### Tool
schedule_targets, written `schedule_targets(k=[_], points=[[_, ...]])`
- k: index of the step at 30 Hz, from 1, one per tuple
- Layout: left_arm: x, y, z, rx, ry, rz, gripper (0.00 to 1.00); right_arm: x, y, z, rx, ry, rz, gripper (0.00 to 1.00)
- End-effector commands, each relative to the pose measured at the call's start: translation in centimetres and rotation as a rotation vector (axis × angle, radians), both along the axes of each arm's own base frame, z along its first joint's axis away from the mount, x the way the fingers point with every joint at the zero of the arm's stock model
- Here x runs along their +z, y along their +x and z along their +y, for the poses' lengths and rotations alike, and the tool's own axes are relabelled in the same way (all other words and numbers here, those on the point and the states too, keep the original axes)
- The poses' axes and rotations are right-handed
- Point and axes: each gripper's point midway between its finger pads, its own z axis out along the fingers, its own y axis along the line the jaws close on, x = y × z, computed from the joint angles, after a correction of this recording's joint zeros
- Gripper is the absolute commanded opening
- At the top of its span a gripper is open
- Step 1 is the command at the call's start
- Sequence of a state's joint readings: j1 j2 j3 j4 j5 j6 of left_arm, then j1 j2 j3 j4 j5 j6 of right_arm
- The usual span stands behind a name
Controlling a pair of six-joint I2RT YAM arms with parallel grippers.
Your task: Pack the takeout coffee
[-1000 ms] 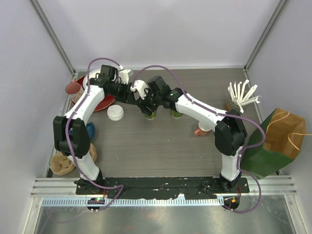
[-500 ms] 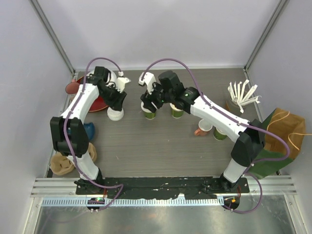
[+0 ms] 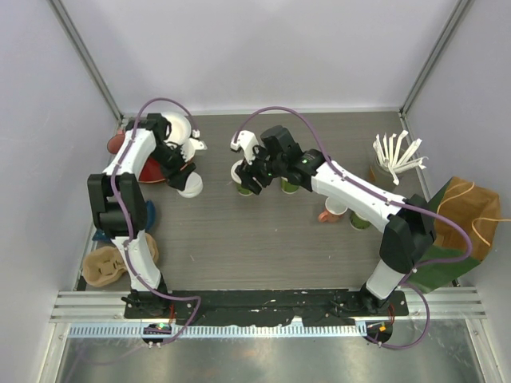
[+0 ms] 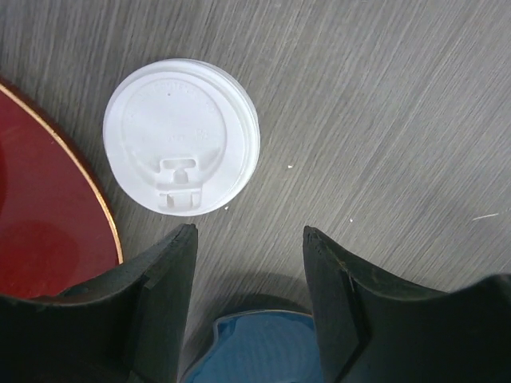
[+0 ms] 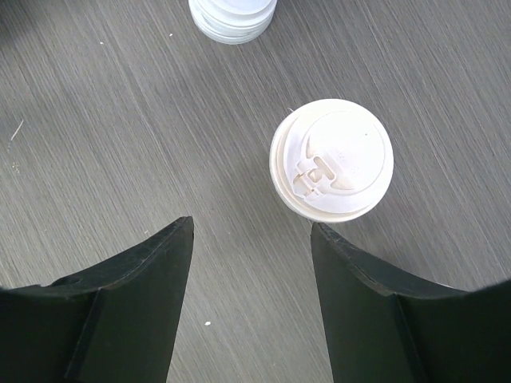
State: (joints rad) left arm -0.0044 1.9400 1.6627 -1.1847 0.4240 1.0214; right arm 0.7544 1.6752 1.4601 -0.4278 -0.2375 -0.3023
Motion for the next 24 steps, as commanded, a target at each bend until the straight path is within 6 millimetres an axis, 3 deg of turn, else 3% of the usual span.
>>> schedule_targets(k=[1, 4, 10, 21, 24], points=[[-0.1, 1.5, -0.4, -0.046, -0.014, -0.08, 0.59, 2.9, 0.2, -0.1, 0.015, 0.061, -0.063, 0.66], [-0.5, 2.4, -0.5, -0.009, -0.015, -0.088, 0.58, 2.9, 0.2, 0.1, 0.029, 0.073, -0.057, 0.66], [-2.2, 2.2, -1.3, -0.032, 0.004, -0.041, 0.54, 2.7, 0.2, 0.6, 0.043, 0.078, -0.047, 0.66], [-3.7, 2.0, -0.9, -0.047, 0.038, -0.021, 0.36, 2.6, -0.4, 0.7, 0.06, 0.094, -0.029, 0.64], [-4.1, 1.7, -0.5, -0.059, 0.067, -0.019, 0.26, 2.8, -0.5, 0.9, 0.066, 0.102, -0.029, 0.64]])
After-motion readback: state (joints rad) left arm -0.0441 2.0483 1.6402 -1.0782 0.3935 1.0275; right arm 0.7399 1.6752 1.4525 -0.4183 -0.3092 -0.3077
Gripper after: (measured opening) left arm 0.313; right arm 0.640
